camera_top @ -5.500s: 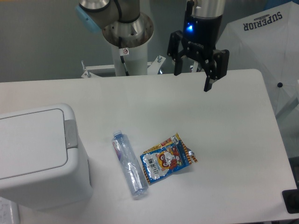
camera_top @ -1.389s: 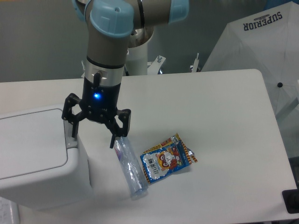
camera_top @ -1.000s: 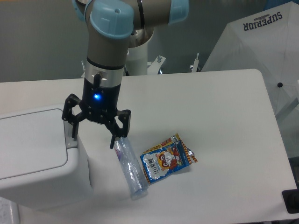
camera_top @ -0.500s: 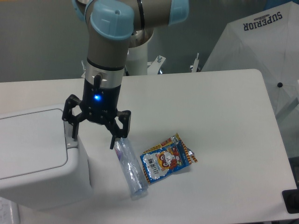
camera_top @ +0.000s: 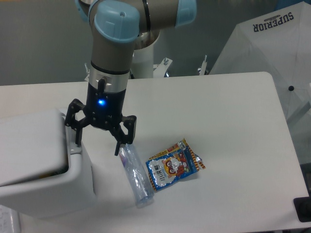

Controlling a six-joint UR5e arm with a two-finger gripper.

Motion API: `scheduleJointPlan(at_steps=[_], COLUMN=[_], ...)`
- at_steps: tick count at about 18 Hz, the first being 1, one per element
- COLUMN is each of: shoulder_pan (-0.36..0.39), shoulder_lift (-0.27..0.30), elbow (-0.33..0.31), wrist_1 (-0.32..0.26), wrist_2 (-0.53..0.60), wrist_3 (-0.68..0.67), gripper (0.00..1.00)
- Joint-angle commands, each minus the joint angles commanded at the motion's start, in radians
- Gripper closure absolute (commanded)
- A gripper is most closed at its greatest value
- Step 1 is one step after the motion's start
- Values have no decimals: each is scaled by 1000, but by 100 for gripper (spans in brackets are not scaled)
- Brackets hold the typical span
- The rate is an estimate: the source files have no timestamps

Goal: Open the trash can
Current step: 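Hold the gripper on the lid as it swings open, then raise the gripper away from the opened trash bin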

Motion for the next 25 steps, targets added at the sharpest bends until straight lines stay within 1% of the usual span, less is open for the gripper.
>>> scheduleJointPlan(at_steps=[4, 7, 11, 13, 16, 20, 22, 25], shoulder_pan=[2, 5, 5, 9, 14, 11, 12, 14], shoulder_lift=[3, 11, 9, 9, 20, 12, 11, 11], elbow=[6, 41, 106, 115, 112, 132, 137, 127], wrist_1=[-2, -5, 0, -2, -3, -3, -9, -18], wrist_2=[0, -2, 0, 2, 76, 240, 279, 307], wrist_3=[-2, 0, 5, 21, 75, 135, 188, 271], gripper=[0, 0, 0, 0, 0, 0, 0, 0])
